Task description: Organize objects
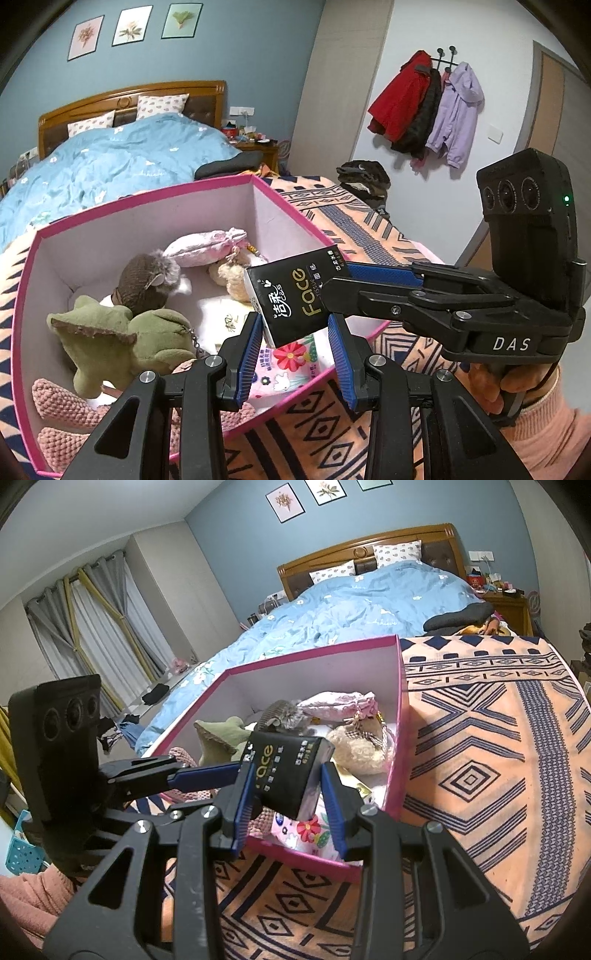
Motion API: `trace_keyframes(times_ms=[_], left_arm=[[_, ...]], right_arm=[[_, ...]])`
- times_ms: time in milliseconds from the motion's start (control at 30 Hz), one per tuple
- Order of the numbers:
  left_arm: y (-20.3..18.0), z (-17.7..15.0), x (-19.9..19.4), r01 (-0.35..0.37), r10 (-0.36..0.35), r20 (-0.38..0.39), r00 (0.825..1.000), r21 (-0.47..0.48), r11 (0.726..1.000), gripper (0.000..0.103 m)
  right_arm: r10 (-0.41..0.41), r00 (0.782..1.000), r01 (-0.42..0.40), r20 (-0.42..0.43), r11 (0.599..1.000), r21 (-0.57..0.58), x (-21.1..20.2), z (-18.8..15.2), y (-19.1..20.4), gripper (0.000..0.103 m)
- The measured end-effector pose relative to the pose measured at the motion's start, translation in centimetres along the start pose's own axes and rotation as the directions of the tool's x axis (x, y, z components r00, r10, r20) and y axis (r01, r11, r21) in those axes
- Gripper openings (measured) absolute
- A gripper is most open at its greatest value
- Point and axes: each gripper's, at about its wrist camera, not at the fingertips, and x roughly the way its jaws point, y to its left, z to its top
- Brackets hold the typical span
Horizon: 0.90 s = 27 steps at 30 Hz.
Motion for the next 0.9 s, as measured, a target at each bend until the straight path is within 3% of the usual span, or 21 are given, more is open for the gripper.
trace_keyframes(times_ms=[300,567,667,733,900], left_arm=[[1.1,-0.3,1.4,-0.008,0.007,-0.043,0.999,-0.031,0.999,0.036],[1.7,-0.8,1.4,-0.023,0.021,-0.045,0.999,-0.053,0.998,0.036],[1.2,-1.1,0.3,-0.035,0.034,-0.005,0.999,-0.031,0.999,0.044],[0.9,-1.3,-0.6,-0.054,0.055,0.024,0.998,-0.019,0.998,0.060],[0.5,-2.7,-3.9,-0.085,0.086,0.116,0.990,-0.012,0.996,0.088]], right_arm=[[-0.044,0.998,0.044,-0.046,0.999,-0.009,1.8,0.0,-0.2,0.042],[-0.088,0.995,0.087,-0.035,0.996,-0.032,2.0,-0.1,0.2,0.043],[-0.079,0.997,0.079,-0.013,0.996,-0.031,1.4,-0.4,0.4,0.045],[-0.068,0.998,0.068,0.012,0.997,-0.040,0.4,-0.7,0.7,0.049],[-0.056,0.994,0.063,0.090,0.995,-0.081,-2.1,-1.9,2.3,0.076]])
